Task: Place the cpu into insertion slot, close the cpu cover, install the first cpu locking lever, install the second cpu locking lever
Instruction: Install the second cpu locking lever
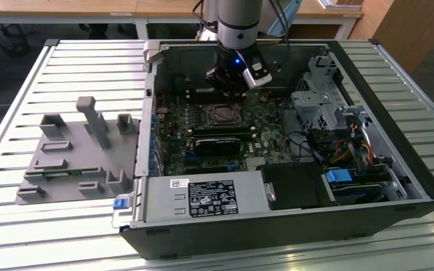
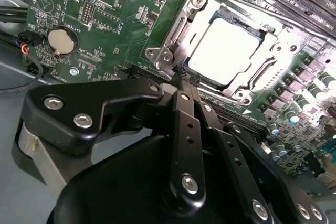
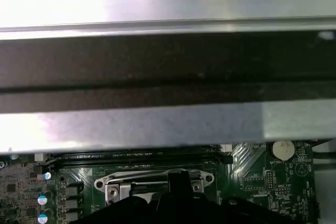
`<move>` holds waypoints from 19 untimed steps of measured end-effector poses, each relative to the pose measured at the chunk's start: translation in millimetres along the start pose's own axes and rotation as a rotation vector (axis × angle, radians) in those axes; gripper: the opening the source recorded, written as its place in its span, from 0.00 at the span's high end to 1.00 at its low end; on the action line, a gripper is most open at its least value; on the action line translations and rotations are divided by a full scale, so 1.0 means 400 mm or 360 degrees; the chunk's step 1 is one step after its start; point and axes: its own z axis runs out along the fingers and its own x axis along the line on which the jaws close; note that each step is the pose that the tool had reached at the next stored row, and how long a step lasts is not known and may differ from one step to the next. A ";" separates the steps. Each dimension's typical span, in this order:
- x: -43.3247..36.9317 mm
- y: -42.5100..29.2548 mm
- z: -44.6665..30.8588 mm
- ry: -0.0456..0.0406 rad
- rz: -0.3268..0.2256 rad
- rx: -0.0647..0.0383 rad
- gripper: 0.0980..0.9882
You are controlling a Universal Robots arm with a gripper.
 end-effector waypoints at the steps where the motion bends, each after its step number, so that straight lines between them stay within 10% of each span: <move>1: 0.000 -0.001 0.000 0.0000 0.0000 0.0000 0.99; 9: 0.000 -0.003 -0.005 0.0000 0.0000 0.0000 0.99; 19: -0.003 -0.002 -0.069 0.0000 0.0000 0.0000 0.99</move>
